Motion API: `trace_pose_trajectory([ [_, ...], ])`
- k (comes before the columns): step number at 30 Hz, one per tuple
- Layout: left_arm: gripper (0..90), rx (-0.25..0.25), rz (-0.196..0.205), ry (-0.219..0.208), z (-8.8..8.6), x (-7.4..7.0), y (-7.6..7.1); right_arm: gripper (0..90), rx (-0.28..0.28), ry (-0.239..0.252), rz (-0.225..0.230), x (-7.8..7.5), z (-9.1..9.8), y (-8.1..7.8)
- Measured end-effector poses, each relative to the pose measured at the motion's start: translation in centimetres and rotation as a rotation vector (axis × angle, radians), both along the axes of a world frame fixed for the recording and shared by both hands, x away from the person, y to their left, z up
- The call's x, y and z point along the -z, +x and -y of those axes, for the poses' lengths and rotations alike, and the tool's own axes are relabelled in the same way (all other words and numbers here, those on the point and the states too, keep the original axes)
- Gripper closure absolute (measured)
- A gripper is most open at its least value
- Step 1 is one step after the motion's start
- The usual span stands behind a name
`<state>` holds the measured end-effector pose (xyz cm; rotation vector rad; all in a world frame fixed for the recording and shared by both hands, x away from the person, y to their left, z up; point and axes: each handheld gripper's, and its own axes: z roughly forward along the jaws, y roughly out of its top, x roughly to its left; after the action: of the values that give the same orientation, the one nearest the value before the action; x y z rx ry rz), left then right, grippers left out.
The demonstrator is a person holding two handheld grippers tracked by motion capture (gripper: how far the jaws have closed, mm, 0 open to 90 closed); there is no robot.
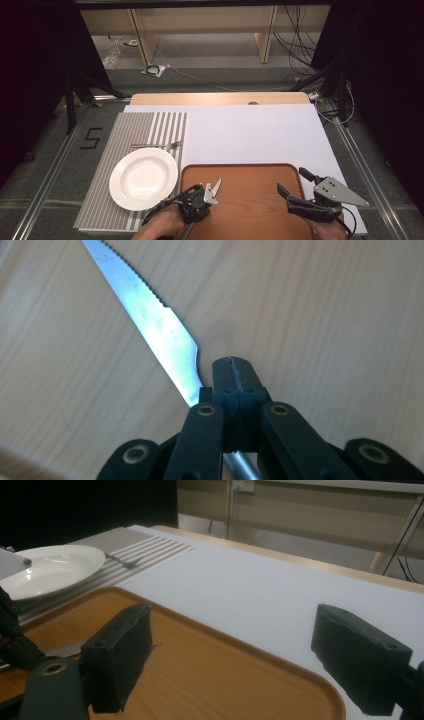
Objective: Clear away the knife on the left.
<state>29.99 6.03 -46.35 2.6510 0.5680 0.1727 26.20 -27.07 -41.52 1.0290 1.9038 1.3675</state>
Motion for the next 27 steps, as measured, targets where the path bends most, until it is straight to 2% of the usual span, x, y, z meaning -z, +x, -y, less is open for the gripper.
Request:
trace_pose_trajectory([
  [17,89.2,-0.034,0.013,0.029,-0.8,-0.1,0.5,17.5,0.001,0.000,0.000,0.0,0.0,0.0],
  [27,89.2,-0.052,0.008,0.045,-1.3,-0.1,0.8,17.5,0.003,-0.006,-0.002,-0.1,0.1,-0.1],
])
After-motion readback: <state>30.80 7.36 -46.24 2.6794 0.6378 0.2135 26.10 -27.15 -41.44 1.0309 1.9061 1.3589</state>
